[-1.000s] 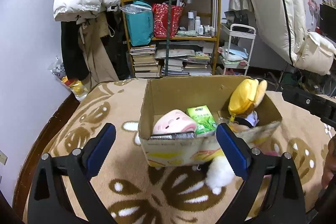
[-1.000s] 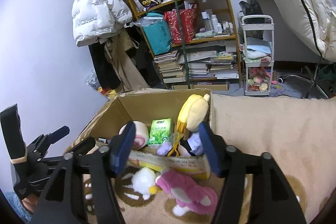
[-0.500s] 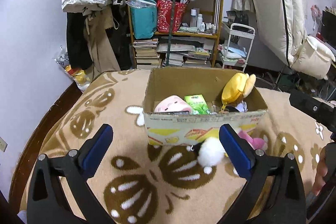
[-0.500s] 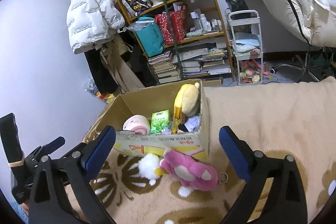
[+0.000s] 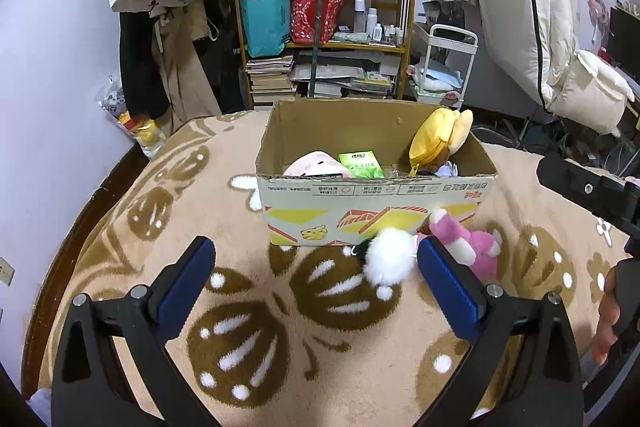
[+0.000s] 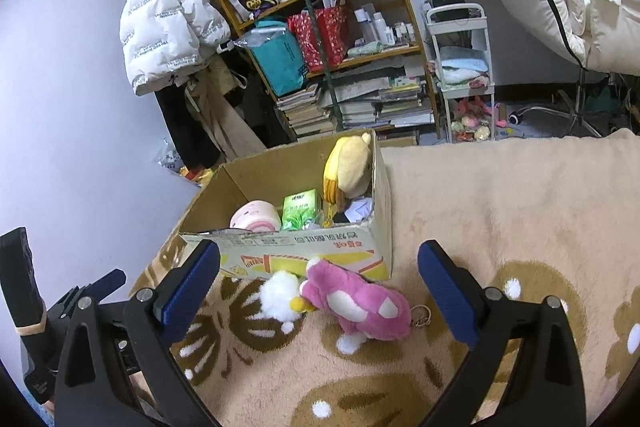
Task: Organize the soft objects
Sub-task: 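Move both tools back toward the pink plush and white fluffy toy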
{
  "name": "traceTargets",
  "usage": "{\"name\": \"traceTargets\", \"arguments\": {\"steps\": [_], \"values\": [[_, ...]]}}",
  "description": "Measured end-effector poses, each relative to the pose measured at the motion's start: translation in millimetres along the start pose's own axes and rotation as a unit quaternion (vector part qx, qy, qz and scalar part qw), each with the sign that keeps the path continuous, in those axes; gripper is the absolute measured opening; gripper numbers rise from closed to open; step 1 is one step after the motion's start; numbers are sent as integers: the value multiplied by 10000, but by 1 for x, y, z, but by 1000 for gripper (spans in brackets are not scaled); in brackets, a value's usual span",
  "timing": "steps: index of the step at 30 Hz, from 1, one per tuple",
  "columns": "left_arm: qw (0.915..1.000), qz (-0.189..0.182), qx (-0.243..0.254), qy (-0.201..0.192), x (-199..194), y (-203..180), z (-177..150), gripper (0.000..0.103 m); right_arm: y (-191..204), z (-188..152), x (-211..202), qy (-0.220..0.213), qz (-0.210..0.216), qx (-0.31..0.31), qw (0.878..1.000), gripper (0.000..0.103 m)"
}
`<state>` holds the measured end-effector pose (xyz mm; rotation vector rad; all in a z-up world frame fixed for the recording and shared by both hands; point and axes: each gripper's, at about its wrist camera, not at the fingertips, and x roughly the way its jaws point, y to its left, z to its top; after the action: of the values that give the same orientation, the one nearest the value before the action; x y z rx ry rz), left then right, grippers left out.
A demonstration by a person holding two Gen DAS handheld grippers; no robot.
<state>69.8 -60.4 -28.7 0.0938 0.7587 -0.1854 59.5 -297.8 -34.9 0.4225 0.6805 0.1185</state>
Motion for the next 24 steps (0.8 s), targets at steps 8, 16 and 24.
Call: {"name": "traceTargets", "arguments": {"steps": [8, 16, 24], "values": [[9998, -118, -84, 101, 20, -2, 3, 100, -3, -1, 18, 153, -111, 19, 9998, 103], [9997, -107, -40, 213, 37, -9, 5, 100, -11, -1, 26, 193, -152, 178, 9995, 103], [9996, -87, 90, 270, 48, -15, 5, 100, -15, 0, 34, 295, -179, 266, 9991, 103]]}}
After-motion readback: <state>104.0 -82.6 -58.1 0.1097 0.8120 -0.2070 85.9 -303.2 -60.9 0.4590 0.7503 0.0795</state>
